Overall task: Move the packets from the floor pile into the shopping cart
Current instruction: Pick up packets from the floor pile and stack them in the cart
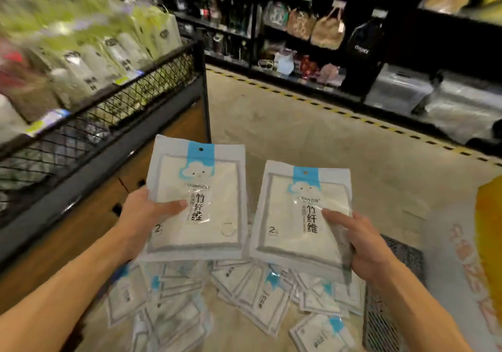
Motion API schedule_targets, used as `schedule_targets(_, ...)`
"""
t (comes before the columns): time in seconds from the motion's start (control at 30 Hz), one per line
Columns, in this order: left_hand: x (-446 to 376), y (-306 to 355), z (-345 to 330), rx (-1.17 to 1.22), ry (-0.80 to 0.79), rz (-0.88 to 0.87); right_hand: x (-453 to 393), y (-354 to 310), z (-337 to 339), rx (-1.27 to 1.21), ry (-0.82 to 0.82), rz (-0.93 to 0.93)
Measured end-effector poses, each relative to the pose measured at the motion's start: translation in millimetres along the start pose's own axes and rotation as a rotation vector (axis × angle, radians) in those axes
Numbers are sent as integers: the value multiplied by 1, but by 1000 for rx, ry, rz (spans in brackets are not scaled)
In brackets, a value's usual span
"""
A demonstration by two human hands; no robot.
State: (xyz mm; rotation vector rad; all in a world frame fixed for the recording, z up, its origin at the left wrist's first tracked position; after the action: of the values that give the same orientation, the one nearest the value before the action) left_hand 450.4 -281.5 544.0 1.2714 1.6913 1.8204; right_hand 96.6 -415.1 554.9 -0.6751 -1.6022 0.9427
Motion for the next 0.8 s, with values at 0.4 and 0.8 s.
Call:
schedule_targets(0.4,198,220,130,137,193,-245,190,-192,-181,132,-337,153)
schedule_targets(0.8,432,218,221,182,633,-393,306,-198,-276,336,-777,239)
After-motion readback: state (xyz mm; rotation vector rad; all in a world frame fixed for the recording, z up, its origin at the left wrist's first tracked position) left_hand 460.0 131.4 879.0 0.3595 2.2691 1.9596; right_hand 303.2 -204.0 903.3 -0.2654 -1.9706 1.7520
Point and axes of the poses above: each hand's wrist, its own x-axis away from the middle knuckle, its own z-axis out of the back of the hand, y = z × x, the point moved 2 cm from there along -x, towards the middle knuckle, and after that the axes turned 7 degrees about x, right-handed, at the moved point
